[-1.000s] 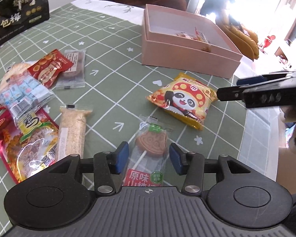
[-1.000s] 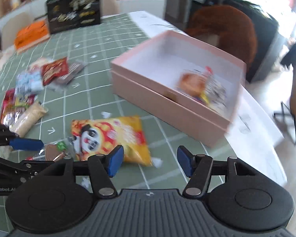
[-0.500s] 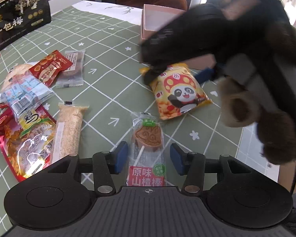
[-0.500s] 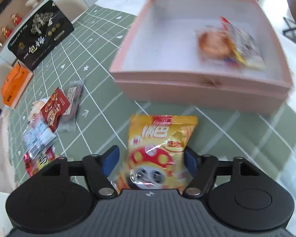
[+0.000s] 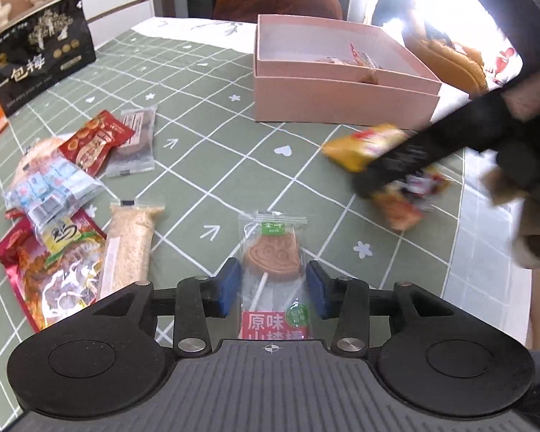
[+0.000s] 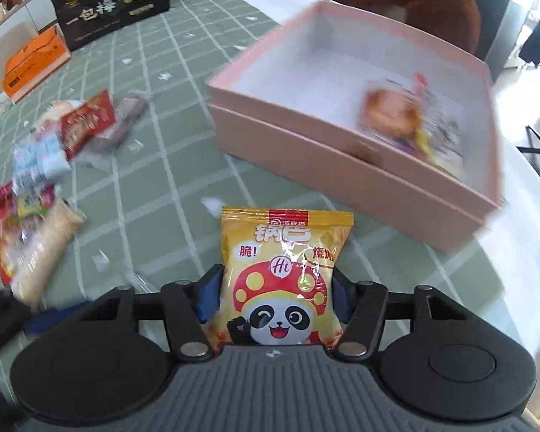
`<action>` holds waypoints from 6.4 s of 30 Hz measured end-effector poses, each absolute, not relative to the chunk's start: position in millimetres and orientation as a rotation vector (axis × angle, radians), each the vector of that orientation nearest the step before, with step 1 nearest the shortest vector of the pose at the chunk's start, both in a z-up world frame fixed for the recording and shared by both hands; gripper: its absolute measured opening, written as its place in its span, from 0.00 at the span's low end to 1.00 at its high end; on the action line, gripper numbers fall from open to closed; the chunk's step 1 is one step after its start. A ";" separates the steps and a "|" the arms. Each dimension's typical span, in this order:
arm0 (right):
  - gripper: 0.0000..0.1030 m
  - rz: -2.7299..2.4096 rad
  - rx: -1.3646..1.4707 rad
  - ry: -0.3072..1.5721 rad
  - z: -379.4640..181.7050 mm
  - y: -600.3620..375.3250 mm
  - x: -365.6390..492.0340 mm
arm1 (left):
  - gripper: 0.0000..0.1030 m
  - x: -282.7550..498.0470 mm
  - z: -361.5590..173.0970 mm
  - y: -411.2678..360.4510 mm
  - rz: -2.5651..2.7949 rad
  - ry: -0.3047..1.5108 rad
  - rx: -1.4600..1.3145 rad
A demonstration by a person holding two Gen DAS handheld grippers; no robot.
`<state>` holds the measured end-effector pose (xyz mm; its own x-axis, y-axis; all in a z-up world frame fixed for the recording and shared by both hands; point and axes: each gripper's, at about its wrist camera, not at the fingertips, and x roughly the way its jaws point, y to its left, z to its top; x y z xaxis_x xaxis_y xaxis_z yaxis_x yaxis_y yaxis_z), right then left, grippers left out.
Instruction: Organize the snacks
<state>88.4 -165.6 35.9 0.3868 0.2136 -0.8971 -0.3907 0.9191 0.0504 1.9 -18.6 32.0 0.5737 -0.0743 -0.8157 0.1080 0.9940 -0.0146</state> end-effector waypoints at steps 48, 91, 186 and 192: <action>0.62 0.490 -0.164 0.839 88.3 -148.4 74.3 | 0.44 -33.8 60.0 177.2 0.396 0.849 -0.539; 0.61 0.461 -0.218 0.982 30.5 -174.1 66.1 | 0.41 27.2 68.1 126.0 0.120 0.754 -0.485; 0.75 0.510 -0.144 1.051 29.4 -251.7 74.4 | 0.69 167.2 38.1 127.8 -0.107 1.023 0.231; 0.76 0.509 -0.210 1.005 26.5 -245.9 63.6 | 0.81 167.5 30.0 134.7 -0.125 1.104 0.135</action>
